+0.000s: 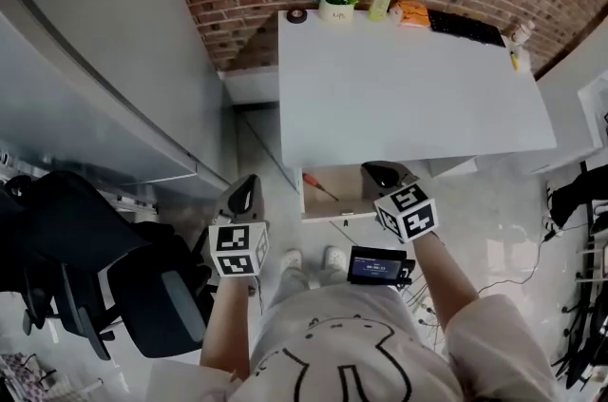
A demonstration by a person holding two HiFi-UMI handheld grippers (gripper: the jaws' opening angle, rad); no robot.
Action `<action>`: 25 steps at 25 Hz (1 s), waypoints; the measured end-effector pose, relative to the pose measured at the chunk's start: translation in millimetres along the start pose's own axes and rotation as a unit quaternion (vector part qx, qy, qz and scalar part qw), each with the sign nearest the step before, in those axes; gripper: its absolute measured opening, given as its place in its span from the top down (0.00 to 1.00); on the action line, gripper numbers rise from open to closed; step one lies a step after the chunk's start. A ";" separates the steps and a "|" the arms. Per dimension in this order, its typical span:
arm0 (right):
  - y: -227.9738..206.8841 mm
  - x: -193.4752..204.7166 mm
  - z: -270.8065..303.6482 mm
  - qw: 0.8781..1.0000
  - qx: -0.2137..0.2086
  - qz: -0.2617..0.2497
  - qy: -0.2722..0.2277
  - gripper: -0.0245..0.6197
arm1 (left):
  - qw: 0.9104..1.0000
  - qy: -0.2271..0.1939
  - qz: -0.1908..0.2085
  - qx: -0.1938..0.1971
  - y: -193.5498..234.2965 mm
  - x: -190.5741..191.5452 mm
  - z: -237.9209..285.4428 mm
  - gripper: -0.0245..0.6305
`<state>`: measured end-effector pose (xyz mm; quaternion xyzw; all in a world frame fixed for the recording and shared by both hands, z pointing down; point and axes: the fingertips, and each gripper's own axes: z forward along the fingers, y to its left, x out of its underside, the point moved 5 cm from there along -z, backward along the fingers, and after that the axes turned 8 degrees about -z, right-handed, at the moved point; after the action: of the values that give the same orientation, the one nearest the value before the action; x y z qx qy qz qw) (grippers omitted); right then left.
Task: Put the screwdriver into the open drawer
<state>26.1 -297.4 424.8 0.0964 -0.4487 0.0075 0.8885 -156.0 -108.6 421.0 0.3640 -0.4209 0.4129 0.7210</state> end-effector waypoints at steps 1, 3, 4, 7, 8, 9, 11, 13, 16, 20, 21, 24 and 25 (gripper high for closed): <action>-2.4 -5.9 -4.9 1.000 0.008 -0.003 -0.013 0.93 | 1.000 -0.008 0.001 -0.001 0.8 -5.8 -1.4 0.94; -6.1 -15.1 -15.6 0.999 0.021 -0.015 -0.036 0.93 | 1.000 -0.023 0.000 -0.004 1.5 -15.4 -4.8 0.94; -7.4 -18.5 -21.2 0.998 0.026 -0.021 -0.046 0.93 | 1.000 -0.030 -0.002 -0.006 1.3 -19.6 -7.0 0.94; -10.4 -28.7 -36.1 0.996 0.045 -0.036 -0.068 0.93 | 0.999 -0.047 -0.004 -0.010 2.0 -31.8 -13.3 0.94; -11.4 -32.4 -40.5 0.995 0.052 -0.037 -0.077 0.93 | 0.999 -0.052 -0.004 -0.011 2.6 -35.5 -15.1 0.94; -12.7 -36.1 -45.0 0.994 0.060 -0.037 -0.086 0.93 | 0.998 -0.057 -0.005 -0.012 3.2 -39.0 -16.6 0.94; -15.9 -44.1 -54.1 0.991 0.077 -0.035 -0.107 0.93 | 0.998 -0.067 -0.005 -0.012 4.0 -45.8 -19.2 0.94; -19.5 -53.6 -63.7 0.987 0.092 -0.033 -0.129 0.93 | 0.997 -0.078 -0.003 -0.010 4.1 -53.8 -21.1 0.94; -23.1 -67.5 -78.2 0.980 0.111 -0.031 -0.160 0.93 | 0.995 -0.096 0.003 -0.006 3.3 -67.6 -22.9 0.94; -20.7 -82.2 -94.2 0.973 0.130 -0.041 -0.186 0.93 | 0.993 -0.116 0.009 0.001 -1.0 -82.8 -26.1 0.94; -19.0 -85.2 -97.6 0.971 0.134 -0.046 -0.192 0.93 | 0.993 -0.121 0.010 0.004 -2.7 -85.7 -27.1 0.94; -15.7 -90.0 -106.4 0.965 0.149 -0.053 -0.207 0.93 | 0.991 -0.134 0.016 0.013 -8.4 -92.1 -30.4 0.94; -15.7 -90.7 -108.8 0.963 0.156 -0.049 -0.213 0.93 | 0.990 -0.137 0.021 0.015 -9.9 -93.8 -31.5 0.94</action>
<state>60.0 -286.8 286.8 0.2547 -0.6154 0.0130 0.7458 -166.1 -112.1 322.1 0.4188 -0.5173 0.3800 0.6424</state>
